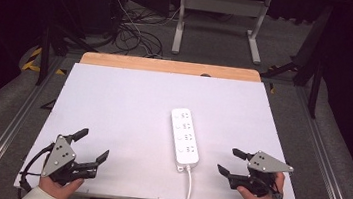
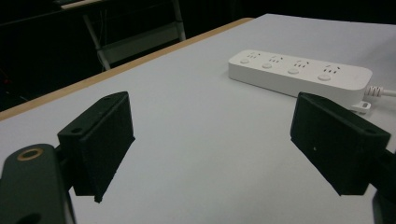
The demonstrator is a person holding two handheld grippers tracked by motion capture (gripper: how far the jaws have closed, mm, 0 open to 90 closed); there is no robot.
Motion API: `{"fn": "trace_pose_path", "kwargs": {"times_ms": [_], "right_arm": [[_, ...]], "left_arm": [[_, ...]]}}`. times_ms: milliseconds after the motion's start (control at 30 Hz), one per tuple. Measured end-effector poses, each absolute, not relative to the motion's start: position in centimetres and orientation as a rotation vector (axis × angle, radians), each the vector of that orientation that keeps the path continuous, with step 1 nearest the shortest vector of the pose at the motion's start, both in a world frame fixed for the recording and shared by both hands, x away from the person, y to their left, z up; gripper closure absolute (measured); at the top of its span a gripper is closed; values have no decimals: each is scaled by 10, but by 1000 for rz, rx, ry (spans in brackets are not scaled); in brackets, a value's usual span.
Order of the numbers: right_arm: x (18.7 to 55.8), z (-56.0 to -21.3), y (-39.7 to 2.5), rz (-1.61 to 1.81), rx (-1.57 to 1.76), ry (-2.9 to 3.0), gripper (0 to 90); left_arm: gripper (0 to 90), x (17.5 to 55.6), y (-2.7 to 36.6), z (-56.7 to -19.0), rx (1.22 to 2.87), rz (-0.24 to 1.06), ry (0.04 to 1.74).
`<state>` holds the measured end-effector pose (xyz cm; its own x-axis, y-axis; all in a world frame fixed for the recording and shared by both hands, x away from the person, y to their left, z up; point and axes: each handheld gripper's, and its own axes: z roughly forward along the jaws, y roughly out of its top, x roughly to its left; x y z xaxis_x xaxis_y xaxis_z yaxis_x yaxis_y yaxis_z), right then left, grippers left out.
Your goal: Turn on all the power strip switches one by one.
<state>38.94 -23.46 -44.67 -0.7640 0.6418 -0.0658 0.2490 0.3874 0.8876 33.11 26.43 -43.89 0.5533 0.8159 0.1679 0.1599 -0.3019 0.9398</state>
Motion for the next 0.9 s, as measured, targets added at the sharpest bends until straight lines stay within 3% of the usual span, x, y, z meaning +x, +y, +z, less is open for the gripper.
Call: {"fn": "trace_pose_path", "kwargs": {"times_ms": [567,900], "right_arm": [[398,-429,-223,1338,723,2310,283],[412,-416,-193,1350,666,2369,280]], "left_arm": [[138,331,264,-438,1787,823,820],[140,331,265,-439,1786,819,818]]}}
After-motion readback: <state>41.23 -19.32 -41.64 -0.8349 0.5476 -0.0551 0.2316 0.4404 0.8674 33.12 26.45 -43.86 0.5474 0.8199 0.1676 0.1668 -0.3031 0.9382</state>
